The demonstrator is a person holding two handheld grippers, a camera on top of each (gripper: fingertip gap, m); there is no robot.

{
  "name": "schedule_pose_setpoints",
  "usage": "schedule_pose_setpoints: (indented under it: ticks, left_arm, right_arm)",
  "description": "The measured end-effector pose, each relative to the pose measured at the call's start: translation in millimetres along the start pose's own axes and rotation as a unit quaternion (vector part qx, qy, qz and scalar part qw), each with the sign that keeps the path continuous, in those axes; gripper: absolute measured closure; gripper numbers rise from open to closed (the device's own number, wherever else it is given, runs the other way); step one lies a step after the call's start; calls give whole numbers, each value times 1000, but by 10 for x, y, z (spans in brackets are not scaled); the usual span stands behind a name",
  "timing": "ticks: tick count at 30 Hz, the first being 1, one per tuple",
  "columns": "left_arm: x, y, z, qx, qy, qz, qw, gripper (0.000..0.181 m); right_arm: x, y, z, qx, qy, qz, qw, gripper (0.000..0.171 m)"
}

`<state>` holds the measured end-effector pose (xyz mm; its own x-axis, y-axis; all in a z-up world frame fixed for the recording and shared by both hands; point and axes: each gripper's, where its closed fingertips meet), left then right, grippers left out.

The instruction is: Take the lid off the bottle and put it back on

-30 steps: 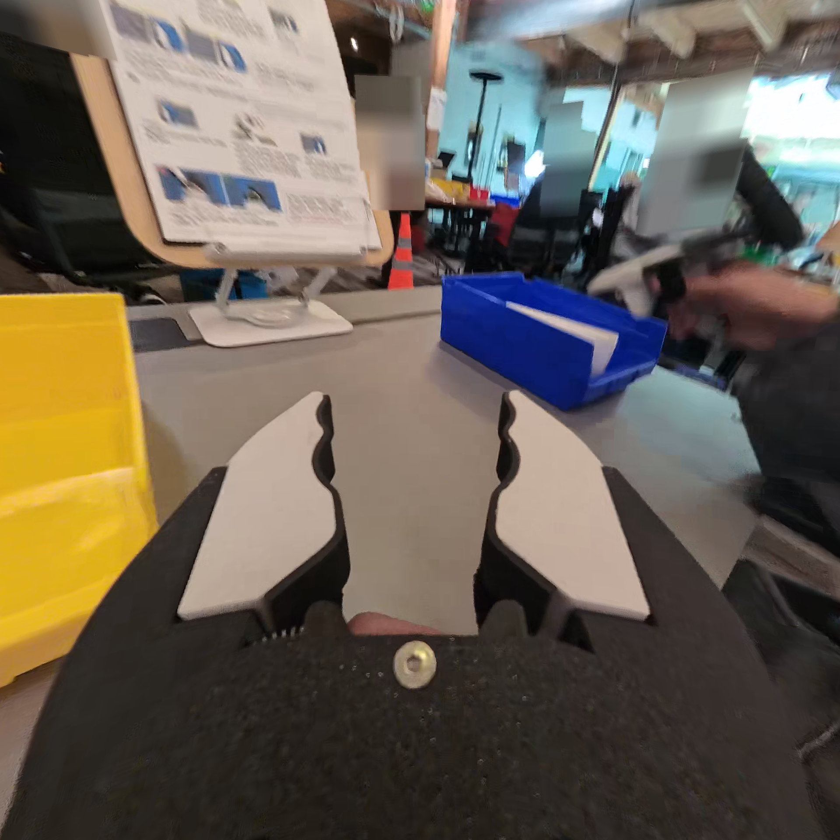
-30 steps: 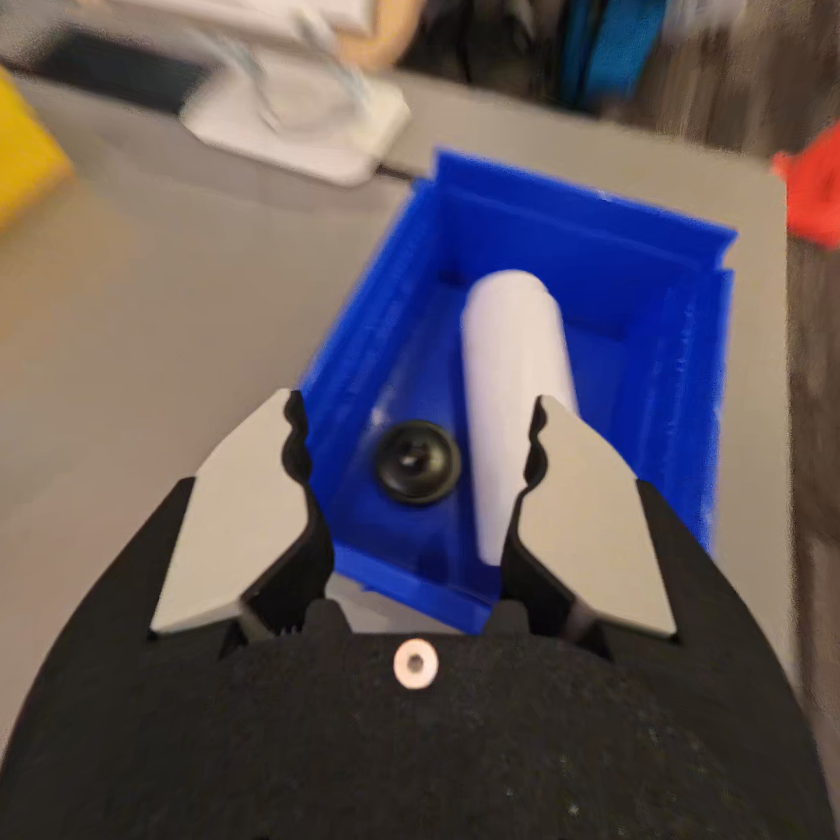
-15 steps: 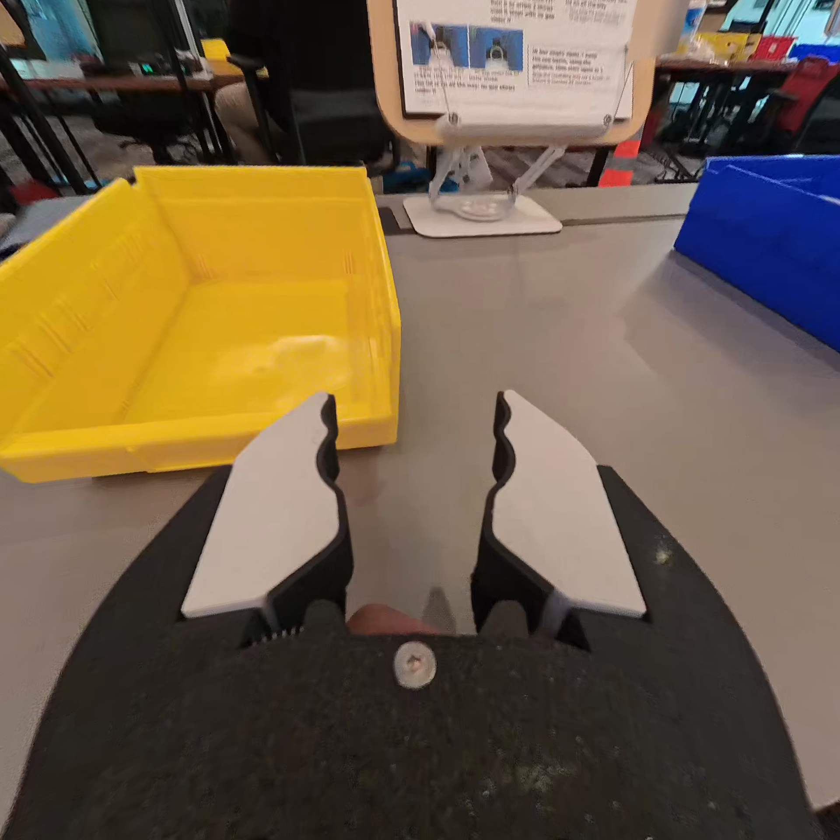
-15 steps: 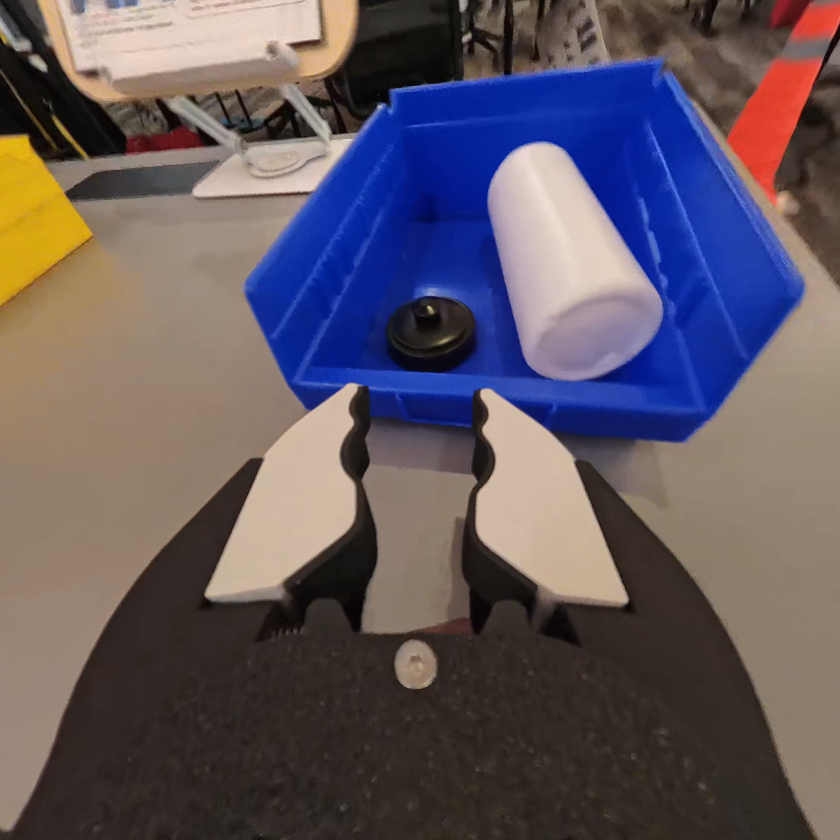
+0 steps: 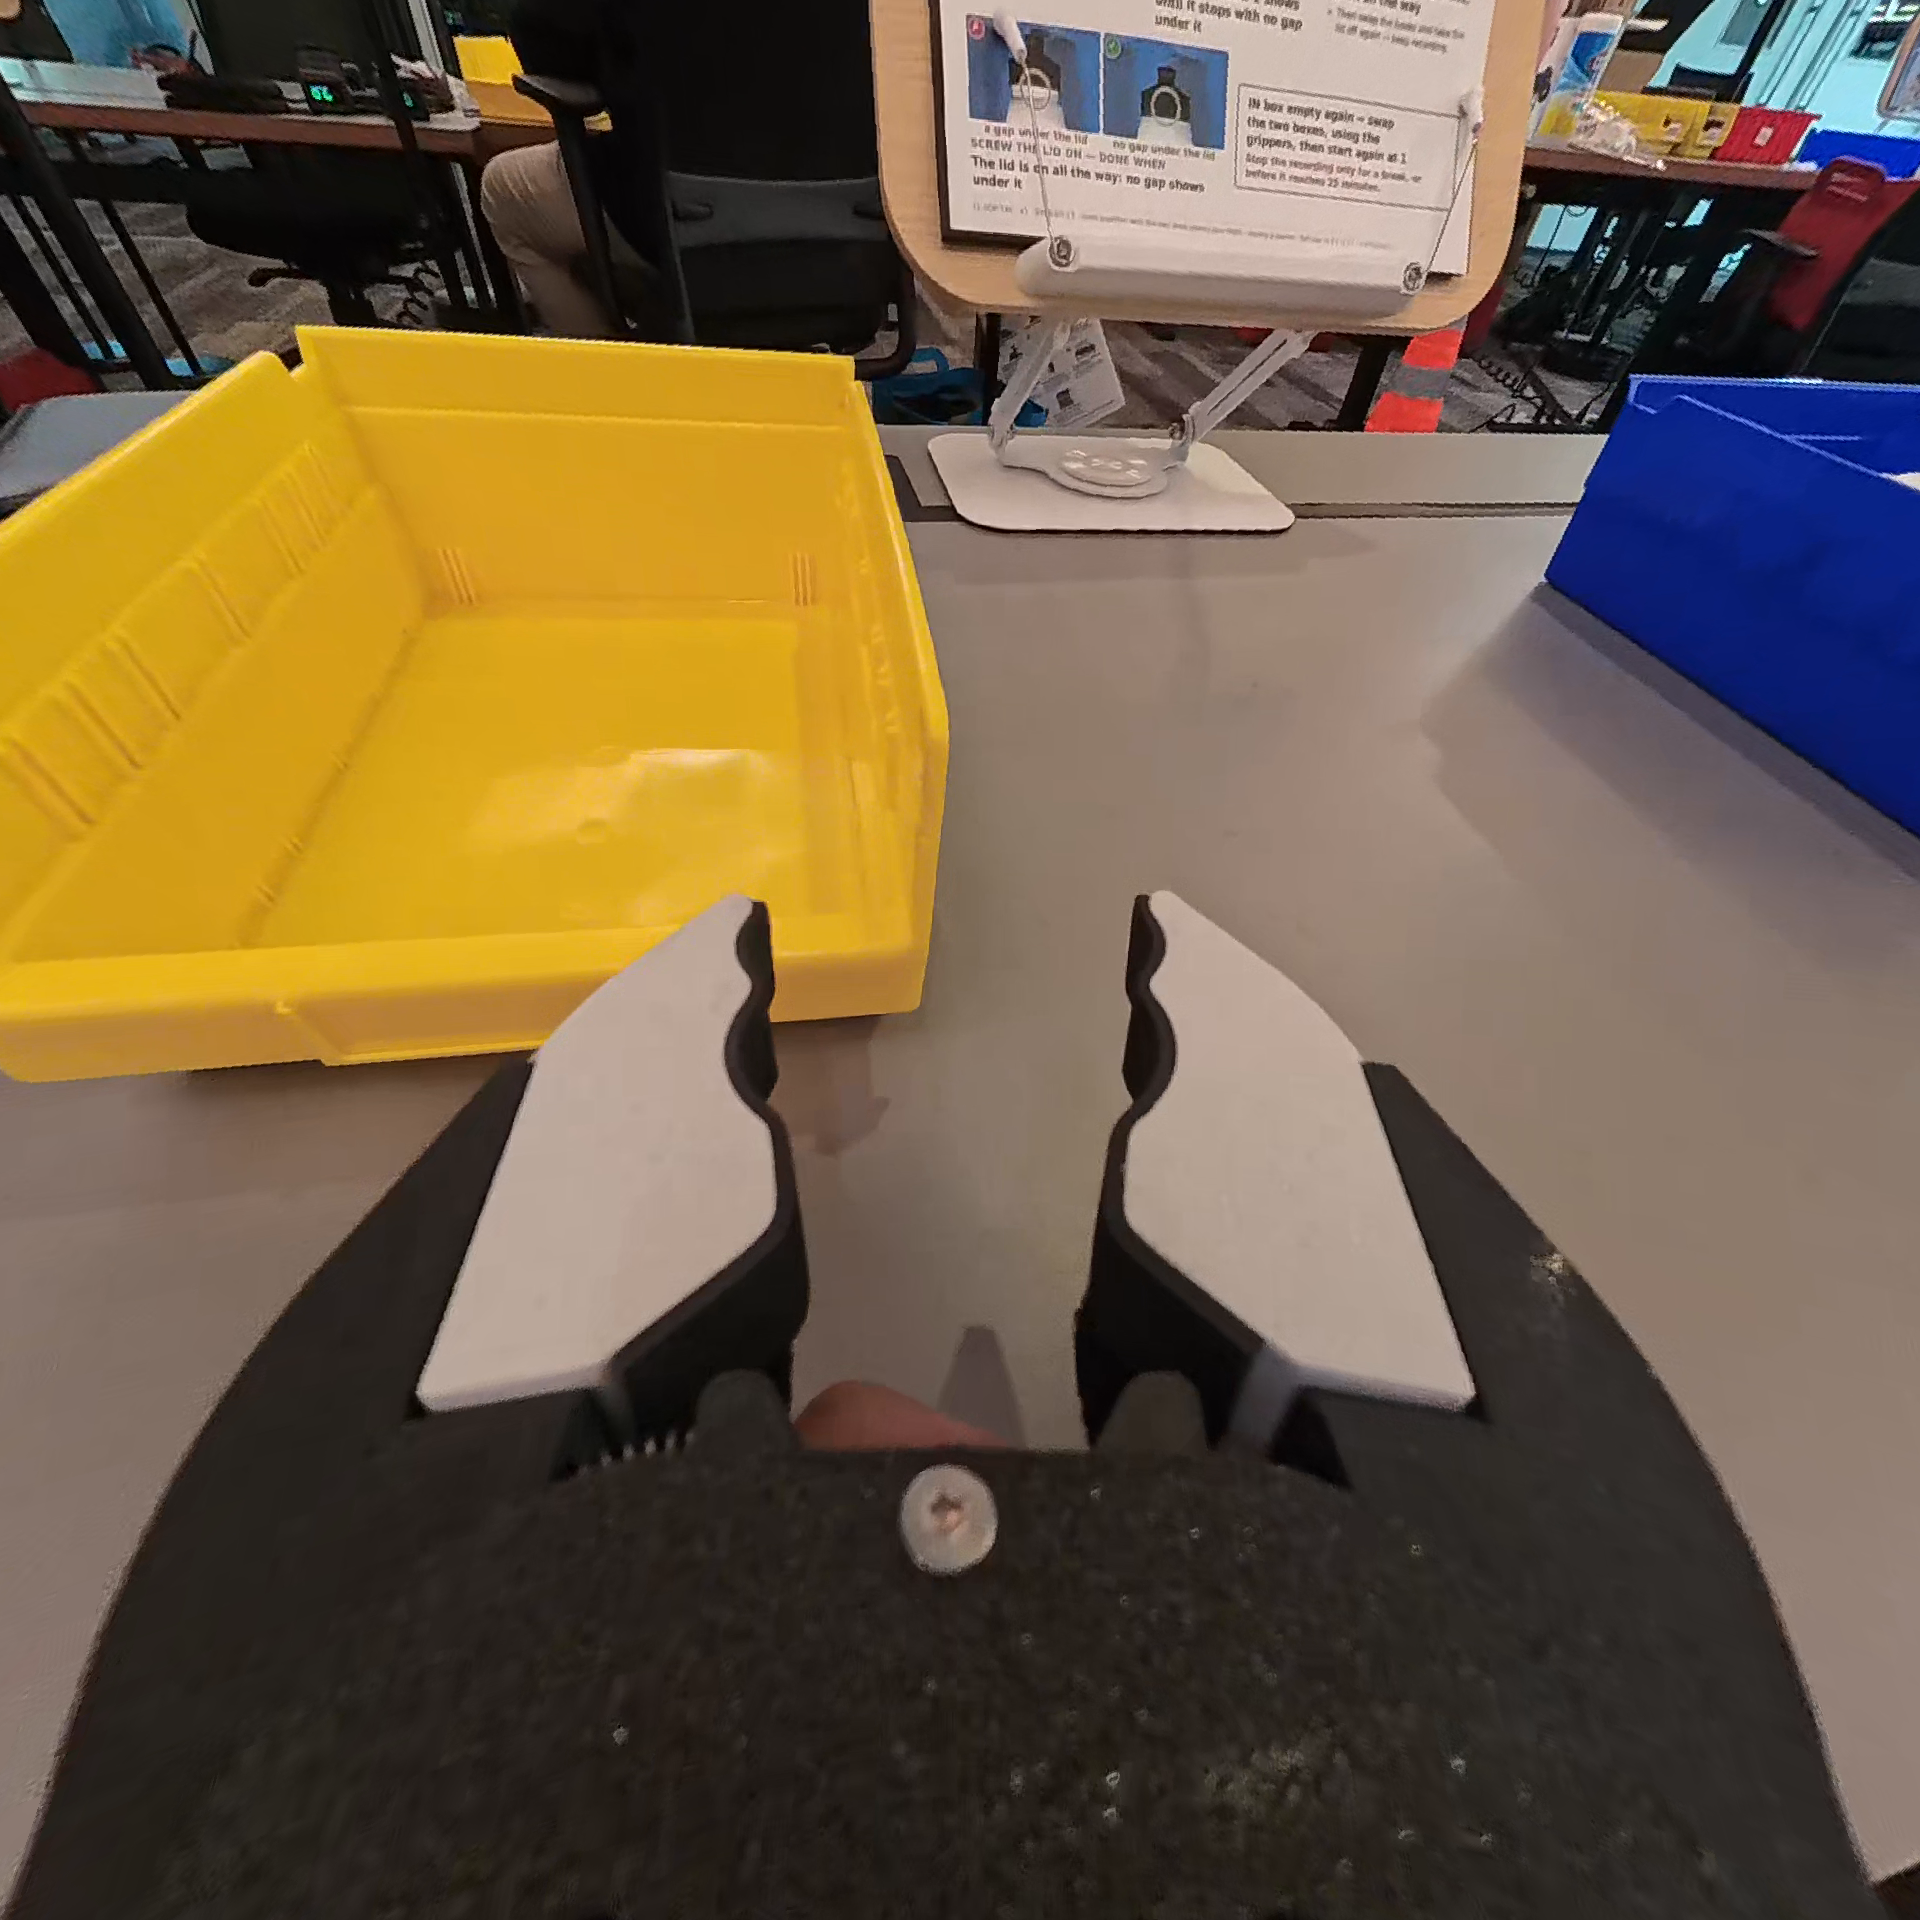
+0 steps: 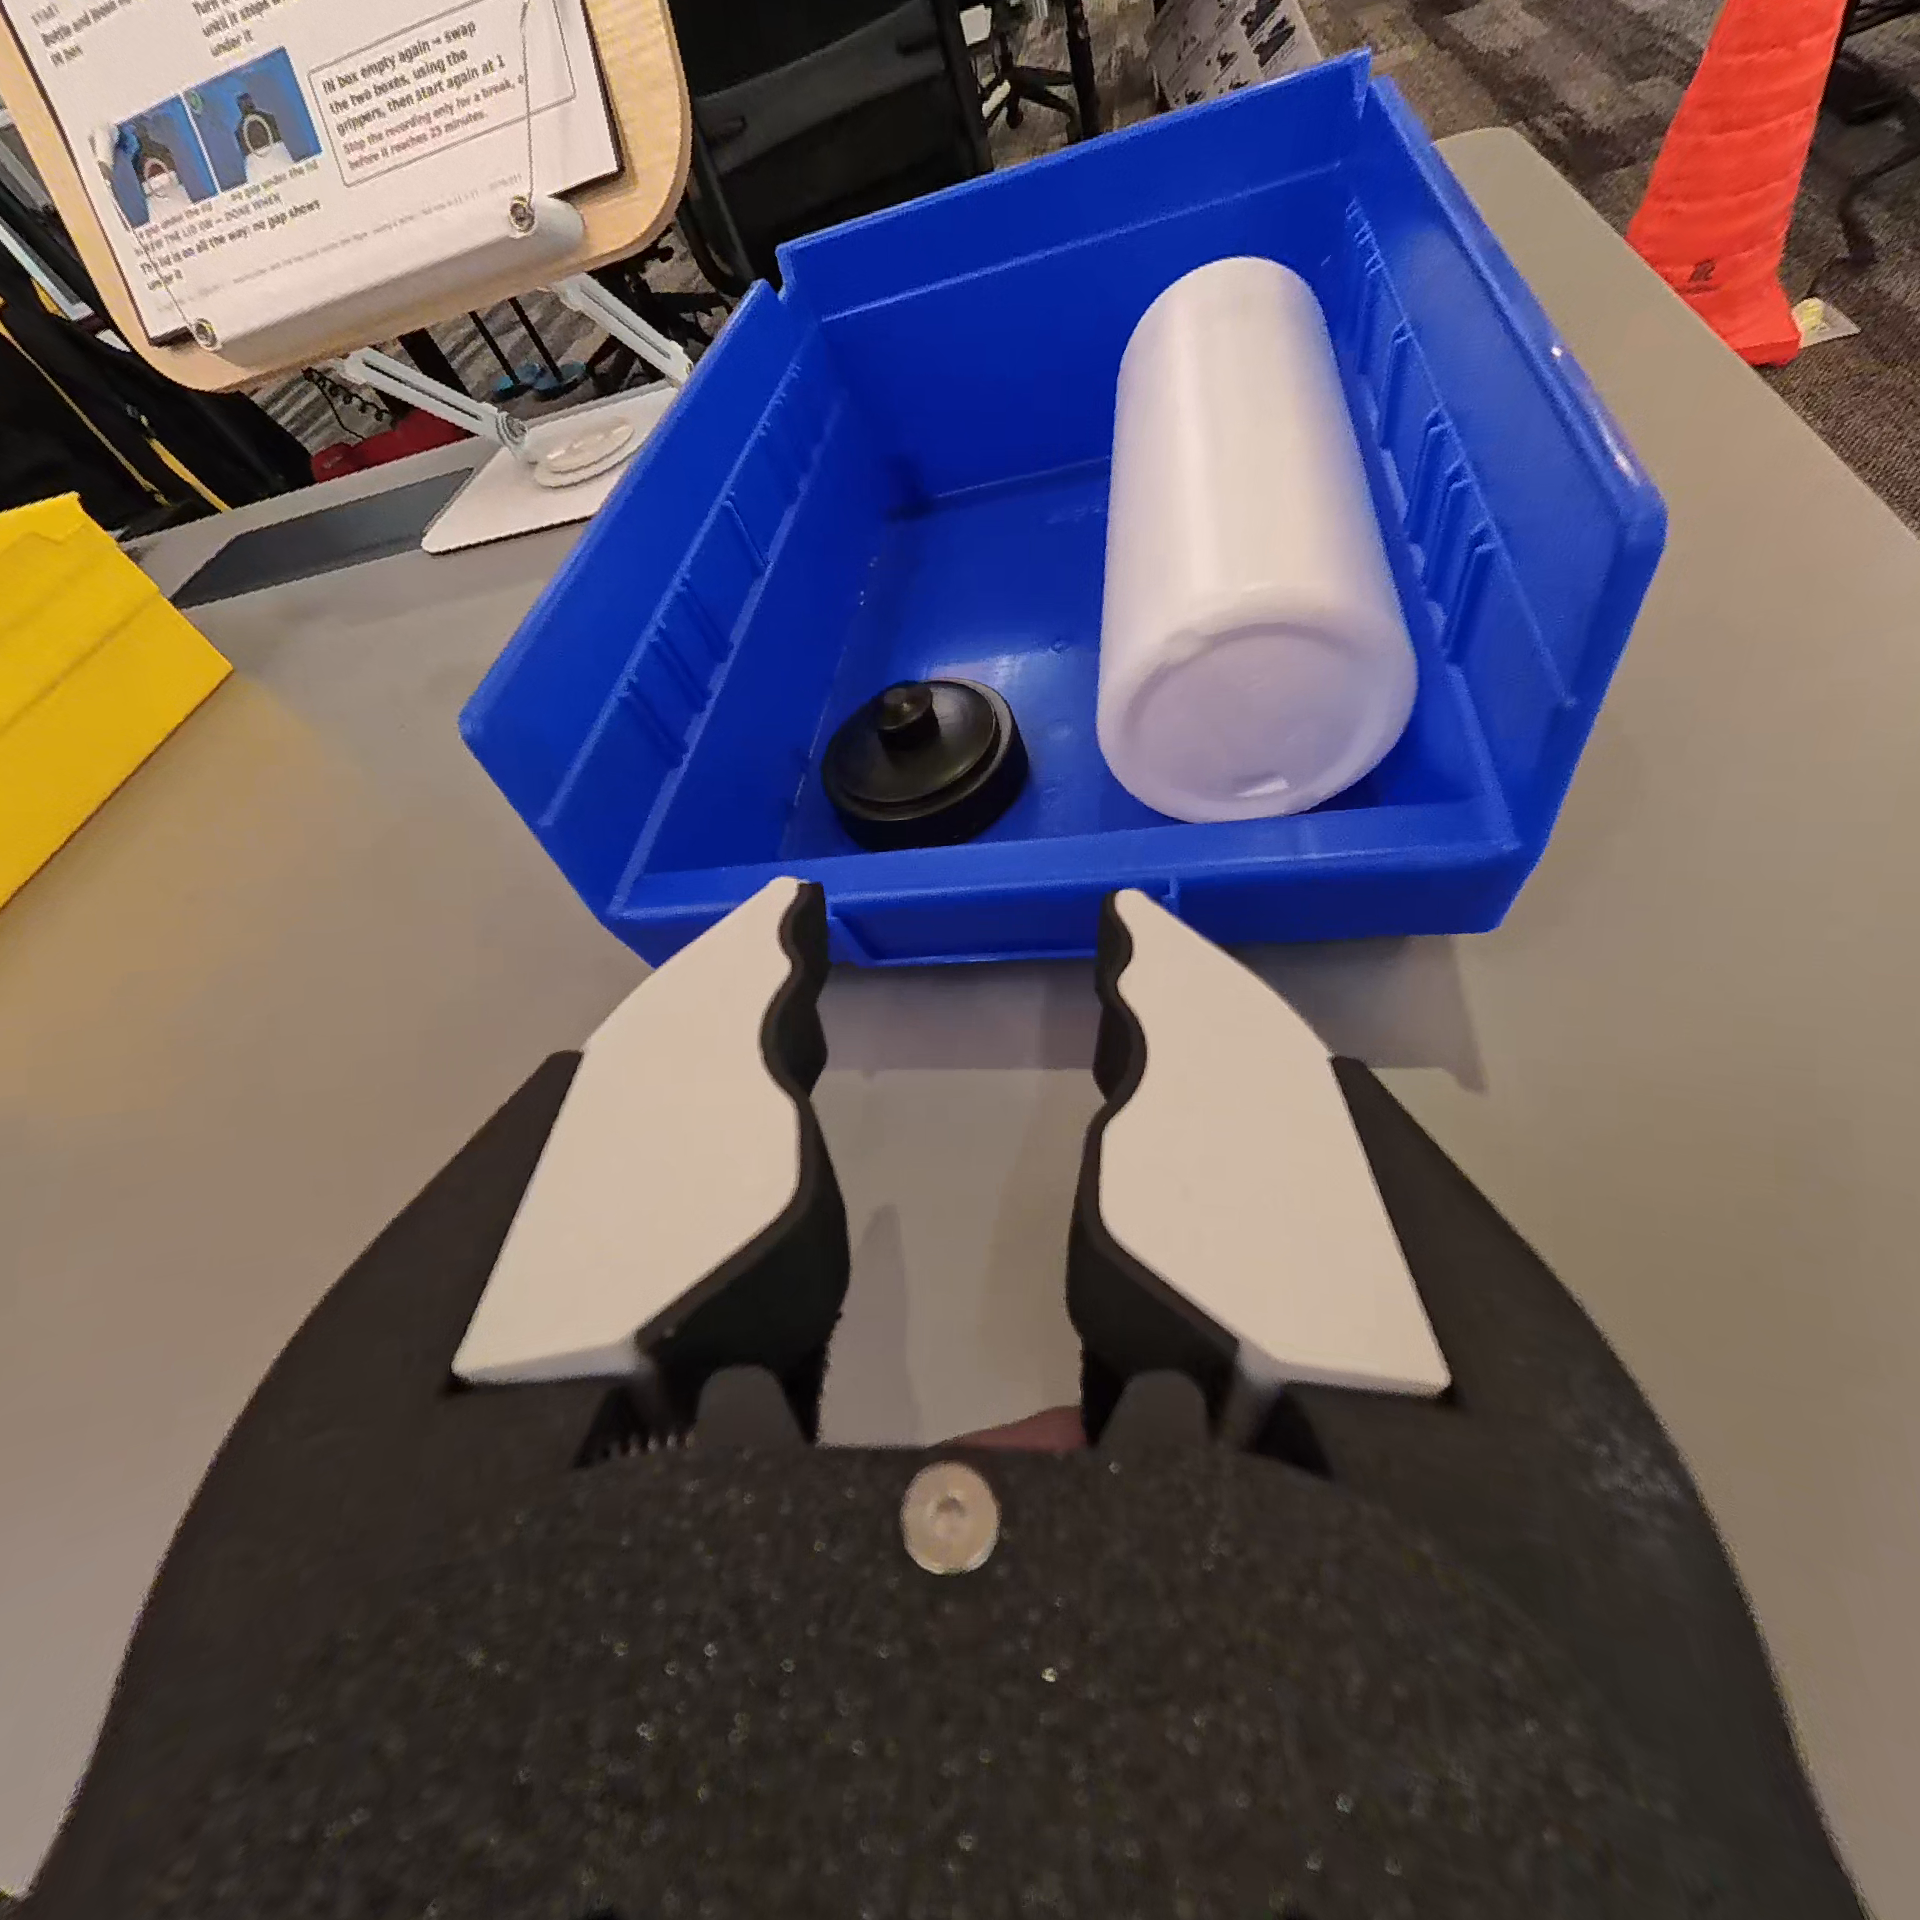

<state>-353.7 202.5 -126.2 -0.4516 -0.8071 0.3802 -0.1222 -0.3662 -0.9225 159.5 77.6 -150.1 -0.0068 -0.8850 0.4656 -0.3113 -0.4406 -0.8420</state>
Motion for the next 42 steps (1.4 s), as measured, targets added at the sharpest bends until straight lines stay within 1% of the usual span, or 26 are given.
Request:
schedule_pose_setpoints:
  ticks: [2,4,5,6,7,8,9,10,11,12,13,15,17,20,21,23,24,25,27,29,31,33,35,37,39,42]
  left_arm:
    - [11,-5,18,-4,0,2,1000,118]
    - [16,-5,39,-10,1,2,1000,118]
    - [18,-6,39,-13,-2,2,1000,118]
    - [18,-5,38,-16,-4,2,1000,121]
    - [20,1,45,-21,-2,1,1000,131]
    - [25,14,75,-27,9,-3,1000,166]
    - [27,23,110,-29,22,-4,999,181]
    - [19,32,125,-26,27,-7,999,181]
    - [7,49,122,-25,26,-12,999,181]
    - [-5,61,118,-25,23,-16,999,181]
    - [-13,65,125,-27,23,-17,999,178]
    - [-28,63,166,-27,28,-20,999,160]
    - [-36,62,240,-32,35,-22,999,151]
    - [-34,60,357,-61,38,-19,997,141]
    - [-31,60,380,-73,34,-17,997,139]
    - [-30,61,427,-94,30,-13,995,137]
    - [-38,74,455,-103,32,-16,994,136]
    - [-48,92,483,-111,35,-21,993,131]
    - [-65,143,582,-121,51,-34,991,122]
    - [-94,211,738,-115,81,-50,989,115]
    - [-144,231,966,-103,116,-57,986,112]
    - [-213,213,1310,-85,165,-60,981,110]
    - [-301,210,1727,-81,211,-74,971,103]
    - [-424,185,2155,-96,239,-80,963,101]
    - [-594,137,2573,-120,254,-79,956,98]
    - [-918,14,3059,-134,237,-71,960,96]
  right_arm:
    - [-2,12,-11,-1,-4,-3,1000,124]
    - [14,-2,-19,0,-6,1,1000,135]
    - [31,3,-56,8,-19,-2,1000,169]
    - [35,18,-124,20,-43,-9,999,171]
    - [23,36,-140,17,-47,-16,999,171]
    - [8,42,-129,13,-41,-16,999,171]
    - [-6,30,-130,15,-35,-13,999,160]
    - [-23,10,-166,22,-33,-10,999,143]
    - [-41,-14,-245,37,-38,-6,999,130]
    - [-65,-27,-364,60,-51,-1,997,126]
    - [-94,-23,-501,85,-64,2,994,122]
    - [-172,7,-776,121,-83,6,989,114]
    - [-292,20,-1016,158,-87,9,984,105]
    - [-544,-35,-1089,189,-24,4,982,91]
    - [-626,-30,-1114,193,-13,-5,981,90]
    - [-783,34,-1249,181,-31,-32,983,89]
    - [-843,49,-1308,164,-35,-42,985,77]
    - [-880,45,-1361,154,-36,-46,986,73]
    - [-906,77,-1484,168,-51,-62,982,72]
    - [-847,157,-1677,192,-99,-69,974,74]
    - [-695,211,-1912,203,-169,-59,963,83]
    - [-444,190,-2134,201,-246,-23,948,106]
    - [-230,138,-2158,196,-265,8,944,105]
    - [-124,12,-1921,187,-208,41,959,104]
    - [18,-215,-1564,168,-124,96,973,106]
    - [224,-463,-839,130,44,151,979,109]
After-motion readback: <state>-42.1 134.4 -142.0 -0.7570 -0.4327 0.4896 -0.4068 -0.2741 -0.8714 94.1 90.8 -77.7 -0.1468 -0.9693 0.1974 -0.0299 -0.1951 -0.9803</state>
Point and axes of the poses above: each gripper's, where its closed fingertips meet, x back along the fingers, y out of its underside, z = x × y across the jaws, and after that the axes turned 7 degrees about -z, right-handed
